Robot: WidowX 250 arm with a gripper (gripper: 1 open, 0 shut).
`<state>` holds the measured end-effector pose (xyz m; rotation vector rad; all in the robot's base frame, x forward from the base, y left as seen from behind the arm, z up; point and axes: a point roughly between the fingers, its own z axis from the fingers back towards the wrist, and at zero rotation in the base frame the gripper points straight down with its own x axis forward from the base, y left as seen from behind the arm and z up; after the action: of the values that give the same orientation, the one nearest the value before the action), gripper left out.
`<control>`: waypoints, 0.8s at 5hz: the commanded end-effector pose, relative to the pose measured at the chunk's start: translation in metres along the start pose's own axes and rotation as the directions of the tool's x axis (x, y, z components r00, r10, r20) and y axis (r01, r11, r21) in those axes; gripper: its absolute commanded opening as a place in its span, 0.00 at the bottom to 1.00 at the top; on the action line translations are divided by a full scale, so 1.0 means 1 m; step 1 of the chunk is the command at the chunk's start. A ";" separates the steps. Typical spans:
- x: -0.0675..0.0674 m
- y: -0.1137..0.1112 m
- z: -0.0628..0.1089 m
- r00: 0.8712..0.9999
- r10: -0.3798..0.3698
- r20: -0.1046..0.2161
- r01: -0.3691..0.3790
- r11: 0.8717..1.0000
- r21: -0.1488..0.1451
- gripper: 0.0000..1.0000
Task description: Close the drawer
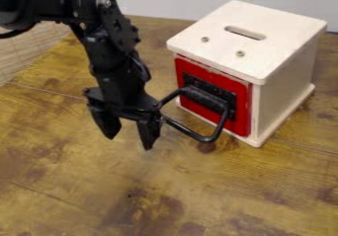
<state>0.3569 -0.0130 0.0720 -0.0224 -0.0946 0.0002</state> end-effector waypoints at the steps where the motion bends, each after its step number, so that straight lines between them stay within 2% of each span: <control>1: 0.011 0.004 0.039 0.994 0.013 0.111 -0.013 1.000 -0.002 1.00; 4: 0.007 0.007 0.051 0.993 0.024 0.119 -0.023 1.000 -0.002 1.00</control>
<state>0.3544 -0.0130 0.0918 -0.0238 -0.1252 0.0039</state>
